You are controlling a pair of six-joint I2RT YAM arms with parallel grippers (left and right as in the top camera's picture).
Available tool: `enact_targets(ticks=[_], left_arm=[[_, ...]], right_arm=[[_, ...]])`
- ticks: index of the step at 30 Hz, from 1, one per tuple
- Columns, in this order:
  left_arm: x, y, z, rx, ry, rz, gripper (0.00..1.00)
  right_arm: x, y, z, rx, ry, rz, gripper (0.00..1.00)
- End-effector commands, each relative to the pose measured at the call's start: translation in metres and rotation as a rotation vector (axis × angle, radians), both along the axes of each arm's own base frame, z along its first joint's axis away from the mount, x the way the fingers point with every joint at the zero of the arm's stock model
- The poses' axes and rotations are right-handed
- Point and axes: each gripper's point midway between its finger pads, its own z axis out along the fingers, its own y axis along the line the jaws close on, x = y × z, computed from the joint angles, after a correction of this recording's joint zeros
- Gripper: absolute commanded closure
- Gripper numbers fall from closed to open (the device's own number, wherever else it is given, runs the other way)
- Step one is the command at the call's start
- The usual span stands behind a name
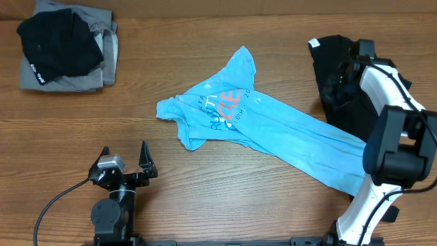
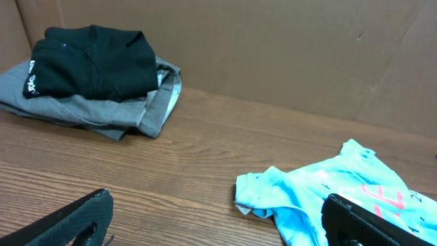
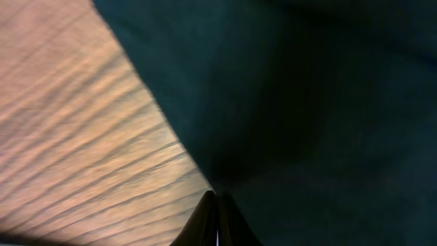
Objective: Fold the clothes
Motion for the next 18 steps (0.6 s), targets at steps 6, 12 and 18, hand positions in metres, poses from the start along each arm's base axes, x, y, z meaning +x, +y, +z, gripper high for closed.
enact_targets(ticks=[6, 12, 18], left_arm=[[0.000, -0.002, 0.001, 0.020, -0.008, -0.013, 0.00], [0.000, -0.002, 0.001, 0.020, -0.008, -0.012, 0.00], [0.000, -0.002, 0.001, 0.020, -0.008, -0.013, 0.00]], right_arm=[[-0.005, -0.003, -0.021, -0.013, 0.049, -0.005, 0.96], [-0.009, -0.012, -0.030, -0.055, 0.075, -0.014, 0.96], [-0.013, -0.027, -0.034, -0.068, 0.088, -0.046, 0.96]])
